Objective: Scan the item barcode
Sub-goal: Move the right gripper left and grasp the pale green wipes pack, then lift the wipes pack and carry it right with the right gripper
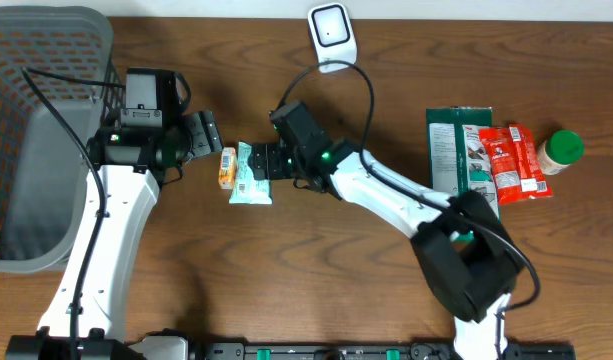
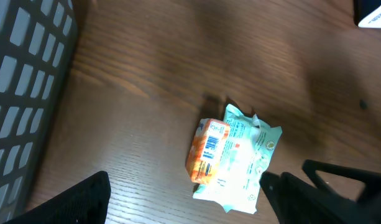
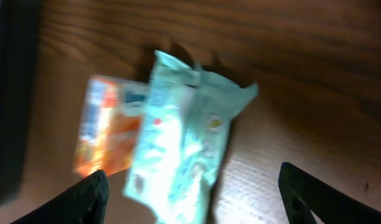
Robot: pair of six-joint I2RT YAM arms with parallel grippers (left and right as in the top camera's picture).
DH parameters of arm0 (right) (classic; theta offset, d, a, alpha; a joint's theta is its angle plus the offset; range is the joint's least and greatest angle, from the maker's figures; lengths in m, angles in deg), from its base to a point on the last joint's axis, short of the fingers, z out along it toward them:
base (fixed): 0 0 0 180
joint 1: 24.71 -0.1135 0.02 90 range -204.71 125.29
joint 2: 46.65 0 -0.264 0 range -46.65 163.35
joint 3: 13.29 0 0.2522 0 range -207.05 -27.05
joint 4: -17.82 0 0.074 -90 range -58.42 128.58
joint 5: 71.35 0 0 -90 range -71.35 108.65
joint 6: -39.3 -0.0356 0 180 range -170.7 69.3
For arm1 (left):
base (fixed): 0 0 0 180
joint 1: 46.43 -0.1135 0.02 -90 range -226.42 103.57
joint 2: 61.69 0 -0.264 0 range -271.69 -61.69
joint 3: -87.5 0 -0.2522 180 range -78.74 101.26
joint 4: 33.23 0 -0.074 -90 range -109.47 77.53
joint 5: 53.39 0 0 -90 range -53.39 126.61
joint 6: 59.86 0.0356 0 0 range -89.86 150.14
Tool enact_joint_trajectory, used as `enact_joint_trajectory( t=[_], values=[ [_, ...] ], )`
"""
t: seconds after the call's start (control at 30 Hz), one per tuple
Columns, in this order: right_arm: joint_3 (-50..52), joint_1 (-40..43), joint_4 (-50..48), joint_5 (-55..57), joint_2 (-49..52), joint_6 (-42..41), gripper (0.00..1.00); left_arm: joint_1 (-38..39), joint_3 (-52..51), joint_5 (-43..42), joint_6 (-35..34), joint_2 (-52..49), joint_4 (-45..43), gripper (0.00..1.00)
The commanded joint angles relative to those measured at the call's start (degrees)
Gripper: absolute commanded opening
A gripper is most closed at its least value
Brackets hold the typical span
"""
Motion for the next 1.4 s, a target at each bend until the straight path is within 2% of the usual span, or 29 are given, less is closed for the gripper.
enact_joint_trajectory(
  t=[0.0,0.2,0.4,0.47,0.57,0.8,0.87,0.97,1.0,1.13,1.37],
  values=[
    [0.3,-0.1,-1.3,1.9,2.7,-1.7,0.83,0.0,0.7,0.7,-0.1,-0.2,0.2,0.86],
    [0.3,-0.1,-6.5,-2.6,6.4,-1.7,0.77,0.0,0.7,0.7,-0.1,-0.2,0.2,0.86],
    [0.3,-0.1,-8.0,-2.4,7.9,-1.7,0.71,0.0,0.7,0.7,-0.1,-0.2,0.2,0.86],
    [0.3,-0.1,-8.0,-2.4,8.1,-1.8,0.64,0.0,0.7,0.7,-0.1,-0.2,0.2,0.85],
    [0.3,-0.2,-8.0,-2.4,8.3,-1.8,0.45,0.0,0.7,0.7,-0.1,-0.2,0.2,0.85],
    [0.3,-0.5,-6.8,-2.6,8.5,-2.6,0.35,0.0,0.7,0.7,-0.1,-0.2,0.2,0.86],
    [0.3,-0.3,-6.0,-2.6,8.5,-2.0,0.28,0.0,0.7,0.7,-0.1,-0.2,0.2,0.86],
    [0.3,0.5,-4.9,-2.6,8.5,1.0,0.05,0.0,0.7,0.7,-0.1,-0.2,0.2,0.86],
    [0.3,0.8,-4.6,-2.6,8.5,1.4,0.02,0.0,0.7,0.7,-0.1,-0.2,0.2,0.86],
    [0.3,2.9,-1.4,-2.6,7.2,1.7,0.01,0.0,0.7,0.7,-0.1,-0.2,0.2,0.86],
    [0.3,8.9,8.3,-2.1,-1.0,13.4,0.01,0.0,0.7,0.7,-0.1,-0.2,0.2,0.86]
  ],
)
